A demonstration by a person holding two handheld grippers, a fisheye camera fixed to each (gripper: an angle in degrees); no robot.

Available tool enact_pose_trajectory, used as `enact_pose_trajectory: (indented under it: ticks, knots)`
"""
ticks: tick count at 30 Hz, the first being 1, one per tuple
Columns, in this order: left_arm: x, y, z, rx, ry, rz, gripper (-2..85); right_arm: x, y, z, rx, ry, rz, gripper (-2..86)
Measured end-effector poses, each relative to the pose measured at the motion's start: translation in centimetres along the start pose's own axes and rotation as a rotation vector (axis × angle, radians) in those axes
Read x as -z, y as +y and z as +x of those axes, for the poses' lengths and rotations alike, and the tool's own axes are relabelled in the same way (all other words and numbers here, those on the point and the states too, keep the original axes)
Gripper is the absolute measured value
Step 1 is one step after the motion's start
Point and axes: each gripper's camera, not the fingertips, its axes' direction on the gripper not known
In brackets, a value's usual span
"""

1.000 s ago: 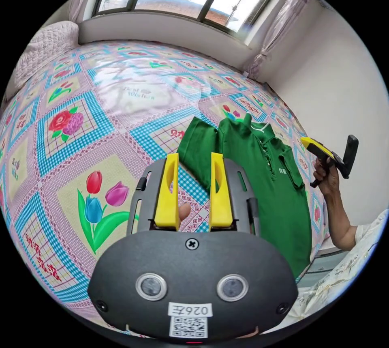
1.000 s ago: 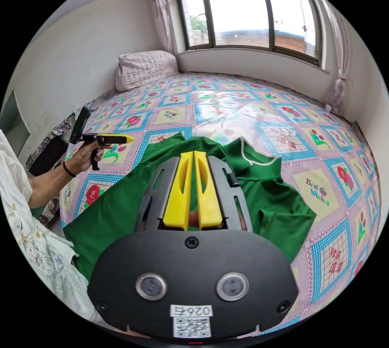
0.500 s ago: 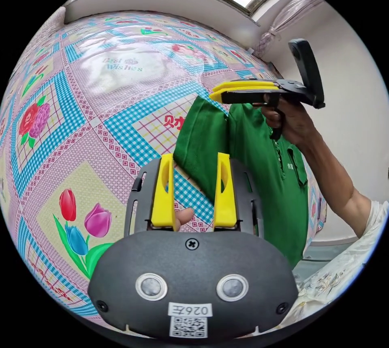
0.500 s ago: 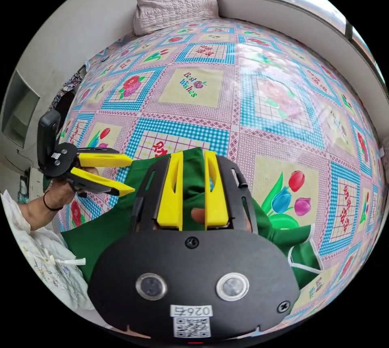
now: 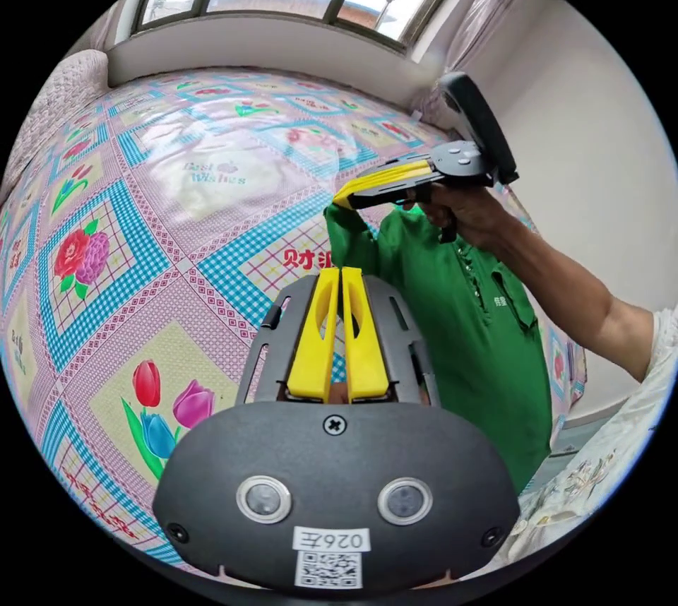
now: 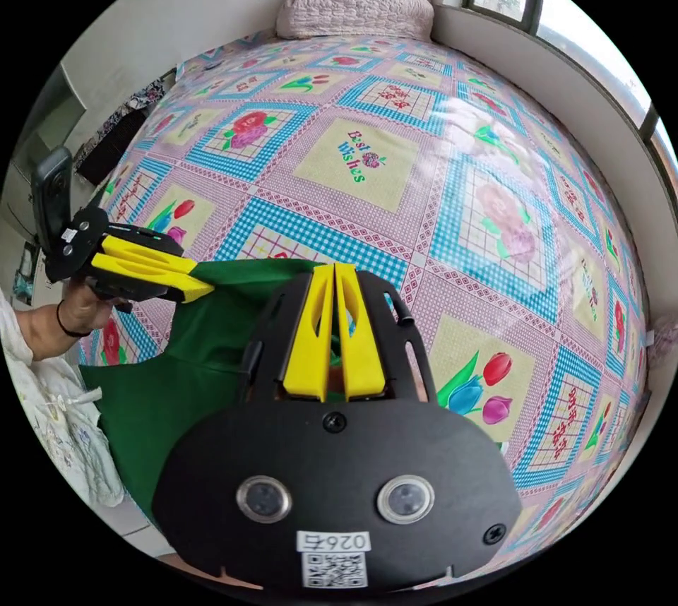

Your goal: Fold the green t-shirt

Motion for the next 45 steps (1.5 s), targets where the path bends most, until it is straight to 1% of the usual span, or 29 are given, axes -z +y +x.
enact_pose_trajectory:
  ticks: [2,4,8,12,14,17,19,21,24,29,31,33,36,39,42,43,45]
  knots:
    - [2.9,0.6,1.8,-0.039,0.057,0.097,-0.7,3.8,1.9,1.2,-0.017,-0.058,0.115,-1.4]
    - [4.3,0.9,4.0,-0.104,0.055,0.129,-0.8,6.5,4.1,2.1,-0.031,-0.092,0.194,-1.4]
    - [4.3,1.9,10.5,-0.304,0.011,0.114,-0.9,11.3,12.1,3.5,-0.098,-0.118,0.322,-1.4]
    - [1.6,3.1,15.8,-0.485,-0.086,0.04,-0.9,11.8,19.5,4.2,-0.197,-0.082,0.331,-1.4]
    - [-0.9,4.0,18.7,-0.61,-0.157,-0.019,-0.9,10.5,23.1,5.1,-0.276,-0.098,0.294,-1.4]
    - [-4.1,4.9,20.8,-0.721,-0.27,-0.09,-0.8,8.3,25.5,5.9,-0.339,-0.112,0.238,-1.4]
    - [-5.2,5.1,21.1,-0.758,-0.303,-0.124,-0.8,7.2,25.7,6.2,-0.347,-0.109,0.203,-1.4]
    - [-5.3,4.8,20.8,-0.771,-0.273,-0.141,-0.6,6.3,25.4,6.5,-0.346,-0.102,0.17,-1.4]
    - [-4.4,3.5,19.3,-0.743,-0.165,-0.147,-0.2,5.4,24.6,6.9,-0.329,-0.082,0.133,-1.4]
    - [-2.1,0.4,13.8,-0.58,0.208,-0.173,2.5,5.1,23.6,7.9,-0.303,-0.068,0.108,-1.3]
    - [-1.4,0.0,12.4,-0.56,0.27,-0.184,2.7,5.1,23.5,8.3,-0.303,-0.067,0.101,-1.0]
    - [-0.5,-0.2,11.1,-0.535,0.297,-0.157,1.7,5.2,23.5,8.4,-0.302,-0.075,0.085,-0.1]
    - [0.7,-1.4,8.7,-0.481,0.378,-0.085,-0.3,6.4,23.7,8.6,-0.329,-0.039,0.037,2.9]
    - [0.7,-3.7,6.0,-0.422,0.453,-0.01,-0.8,8.5,23.9,8.1,-0.357,0.012,0.073,4.1]
    - [-1.6,-7.1,4.6,-0.392,0.515,0.009,-1.0,10.1,23.0,7.4,-0.356,-0.028,0.182,3.7]
    - [-3.4,-8.6,4.4,-0.383,0.529,-0.01,-1.0,10.0,22.2,7.1,-0.344,-0.076,0.209,3.5]
    - [-6.6,-10.8,4.1,-0.36,0.547,-0.064,-1.0,8.8,20.9,6.8,-0.333,-0.143,0.193,3.2]
